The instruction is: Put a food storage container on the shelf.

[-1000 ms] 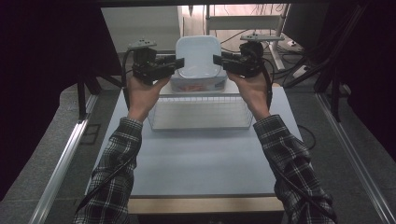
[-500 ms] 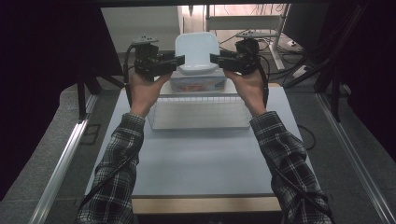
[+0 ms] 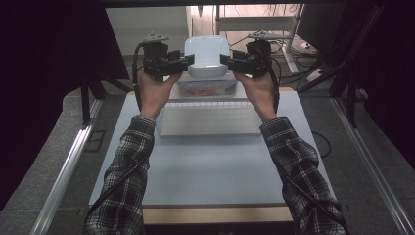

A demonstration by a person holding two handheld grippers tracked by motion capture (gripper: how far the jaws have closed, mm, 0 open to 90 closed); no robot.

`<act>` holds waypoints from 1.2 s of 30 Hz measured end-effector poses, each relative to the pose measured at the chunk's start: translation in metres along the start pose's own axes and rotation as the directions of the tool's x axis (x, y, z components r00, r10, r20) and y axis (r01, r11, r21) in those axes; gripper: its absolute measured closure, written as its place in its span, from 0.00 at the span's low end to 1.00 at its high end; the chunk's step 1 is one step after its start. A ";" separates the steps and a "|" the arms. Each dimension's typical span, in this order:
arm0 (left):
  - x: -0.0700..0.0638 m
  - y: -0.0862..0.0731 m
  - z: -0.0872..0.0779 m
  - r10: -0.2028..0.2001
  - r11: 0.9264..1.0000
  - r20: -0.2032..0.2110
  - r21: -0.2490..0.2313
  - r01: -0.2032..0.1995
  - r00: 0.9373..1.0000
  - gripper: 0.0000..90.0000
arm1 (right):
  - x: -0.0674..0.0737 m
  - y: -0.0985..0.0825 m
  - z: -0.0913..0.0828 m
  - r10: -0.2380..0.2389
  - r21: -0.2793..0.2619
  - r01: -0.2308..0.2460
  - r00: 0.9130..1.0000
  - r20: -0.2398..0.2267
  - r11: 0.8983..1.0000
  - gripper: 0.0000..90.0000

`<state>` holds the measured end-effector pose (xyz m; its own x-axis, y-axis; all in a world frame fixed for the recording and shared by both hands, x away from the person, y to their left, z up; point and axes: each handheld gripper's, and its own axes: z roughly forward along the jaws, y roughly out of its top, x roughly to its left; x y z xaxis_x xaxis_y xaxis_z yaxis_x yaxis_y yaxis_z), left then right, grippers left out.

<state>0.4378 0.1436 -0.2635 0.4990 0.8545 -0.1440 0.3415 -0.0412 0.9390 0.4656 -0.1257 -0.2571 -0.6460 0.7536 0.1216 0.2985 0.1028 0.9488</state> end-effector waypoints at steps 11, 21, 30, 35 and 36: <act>0.003 0.003 0.004 -0.010 1.000 -0.012 -0.003 0.010 1.000 0.47 | -0.001 0.000 0.002 0.008 -0.019 -0.007 1.000 0.009 1.000 0.45; -0.001 0.002 -0.011 0.041 0.999 0.064 -0.023 -0.039 0.997 0.38 | -0.001 0.002 -0.005 -0.005 -0.012 0.004 0.999 -0.051 1.000 0.30; -0.009 -0.026 -0.022 0.088 0.996 0.156 -0.005 -0.088 0.984 0.21 | 0.005 -0.021 -0.017 -0.044 0.019 0.046 0.991 -0.123 0.999 0.14; -0.016 -0.047 -0.029 0.093 0.996 0.183 -0.010 -0.093 0.979 0.13 | 0.006 -0.039 -0.024 -0.055 0.034 0.060 0.991 -0.125 0.998 0.09; -0.018 -0.052 -0.031 0.097 0.995 0.187 -0.012 -0.097 0.978 0.12 | 0.007 -0.043 -0.026 -0.059 0.032 0.064 0.990 -0.127 0.997 0.09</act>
<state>0.3870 0.1465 -0.3001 0.6697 0.7348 -0.1079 0.2819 -0.1171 0.9523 0.4304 -0.1417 -0.2893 -0.7466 0.6575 0.1013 0.2793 0.1715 0.9448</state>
